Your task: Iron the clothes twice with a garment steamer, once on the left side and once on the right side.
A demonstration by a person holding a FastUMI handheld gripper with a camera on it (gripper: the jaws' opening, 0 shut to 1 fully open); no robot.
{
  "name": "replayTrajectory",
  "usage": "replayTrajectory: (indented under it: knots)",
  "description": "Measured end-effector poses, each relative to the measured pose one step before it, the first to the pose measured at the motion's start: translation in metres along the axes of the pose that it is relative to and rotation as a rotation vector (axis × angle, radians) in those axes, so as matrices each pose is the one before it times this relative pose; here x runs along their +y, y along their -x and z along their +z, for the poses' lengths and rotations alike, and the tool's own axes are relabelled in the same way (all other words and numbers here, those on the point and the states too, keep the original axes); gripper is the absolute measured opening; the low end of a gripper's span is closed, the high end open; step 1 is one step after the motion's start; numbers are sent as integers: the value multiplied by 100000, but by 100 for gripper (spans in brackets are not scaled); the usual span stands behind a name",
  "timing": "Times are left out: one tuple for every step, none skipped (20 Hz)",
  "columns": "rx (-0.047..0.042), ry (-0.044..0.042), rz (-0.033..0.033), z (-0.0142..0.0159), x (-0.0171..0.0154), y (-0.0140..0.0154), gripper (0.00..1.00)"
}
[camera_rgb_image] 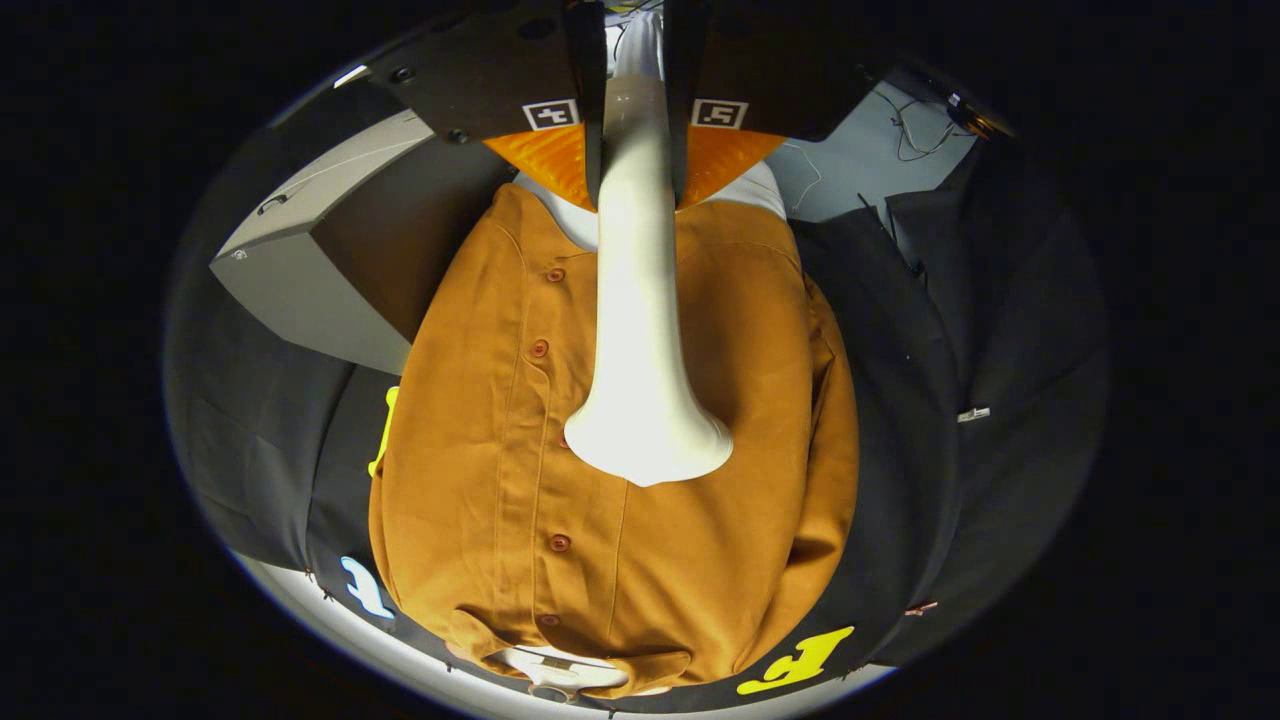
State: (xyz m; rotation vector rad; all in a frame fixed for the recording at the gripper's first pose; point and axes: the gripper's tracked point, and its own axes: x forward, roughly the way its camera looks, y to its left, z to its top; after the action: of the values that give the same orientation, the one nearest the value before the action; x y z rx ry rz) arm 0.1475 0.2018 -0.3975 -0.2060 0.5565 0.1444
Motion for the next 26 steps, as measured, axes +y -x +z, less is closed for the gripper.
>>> replayTrajectory:
  knots:
    - [-768,-550,-207,204,-391,532,26]
    - [-943,-679,-169,291,-308,555,26]
    - [-1052,-829,-147,373,-407,650,26]
    - [-1286,-660,-129,478,-396,604,26]
    - [-1471,-610,-387,588,-419,563,26]
    - [-1383,-467,-565,620,-515,519,26]
    - [-1505,-603,-590,601,-484,579,26]
    - [-1379,-839,-408,587,-541,527,26]
    - [-1143,-989,-221,664,-448,527,26]
    - [-1349,-1050,-363,714,-472,452,26]
    - [-1472,-737,-601,762,-537,551,26]
    - [-1691,-484,-720,817,-541,510,26]
    - [-1730,-134,-691,930,-546,513,26]
    - [-2012,-44,-785,836,-534,492,26]
    - [-2094,62,-744,959,-533,607,26]
    - [-2183,302,-779,1043,-476,351,26]
    - [-2264,860,-720,1040,-503,392,26]
    - [-2317,1020,-986,982,-517,517,26]
    - [-2331,462,-1165,1087,-570,451,26]
    - [-1834,-296,-912,825,-488,421,26]
    - [-1467,-1130,-651,834,-466,460,26]
    - [-1162,-1385,-550,786,-398,332,26]
    - [-1174,-1512,-710,799,-409,391,26]
    - [-1221,-900,-784,815,-425,412,26]
    - [-1178,-848,-585,780,-358,412,26]
    - [-724,-1003,-581,672,-374,401,26]
